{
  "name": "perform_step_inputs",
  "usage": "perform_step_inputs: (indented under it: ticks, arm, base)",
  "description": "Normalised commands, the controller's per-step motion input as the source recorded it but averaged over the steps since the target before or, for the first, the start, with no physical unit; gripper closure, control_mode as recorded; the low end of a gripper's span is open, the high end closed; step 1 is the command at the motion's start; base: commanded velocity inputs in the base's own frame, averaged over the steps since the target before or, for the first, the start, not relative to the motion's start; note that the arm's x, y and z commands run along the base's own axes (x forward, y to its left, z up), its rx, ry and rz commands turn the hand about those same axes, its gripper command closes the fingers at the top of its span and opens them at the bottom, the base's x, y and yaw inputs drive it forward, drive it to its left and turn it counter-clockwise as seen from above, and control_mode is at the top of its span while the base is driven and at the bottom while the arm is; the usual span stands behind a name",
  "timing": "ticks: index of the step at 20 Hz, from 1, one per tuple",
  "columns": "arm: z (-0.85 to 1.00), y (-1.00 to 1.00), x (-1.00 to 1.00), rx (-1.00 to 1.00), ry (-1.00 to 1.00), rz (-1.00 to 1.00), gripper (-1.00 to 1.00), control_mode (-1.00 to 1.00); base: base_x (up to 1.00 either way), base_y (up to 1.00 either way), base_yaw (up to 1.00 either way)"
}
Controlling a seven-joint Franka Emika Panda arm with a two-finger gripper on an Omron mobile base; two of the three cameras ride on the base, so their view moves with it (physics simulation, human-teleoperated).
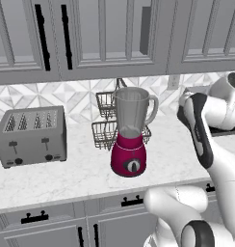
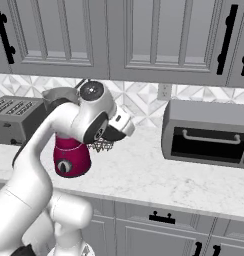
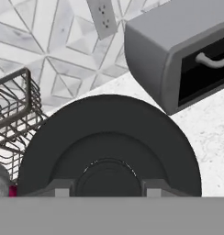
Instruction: Close the lid blender by securely placing the lid on top.
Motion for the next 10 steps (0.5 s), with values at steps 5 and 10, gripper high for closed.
perform_step_inputs:
  ticks: [5, 10]
  arm:
    - [0.98, 0.27, -0.34, -0.01, -0.07, -0.01, 1.00, -1.00]
    - [0.63, 0.25, -0.62, 0.00, -0.04, -0.01, 1.00, -1.00]
  base:
    - [0.00, 0.00, 0.00]
    - [0.00, 0.00, 0.00]
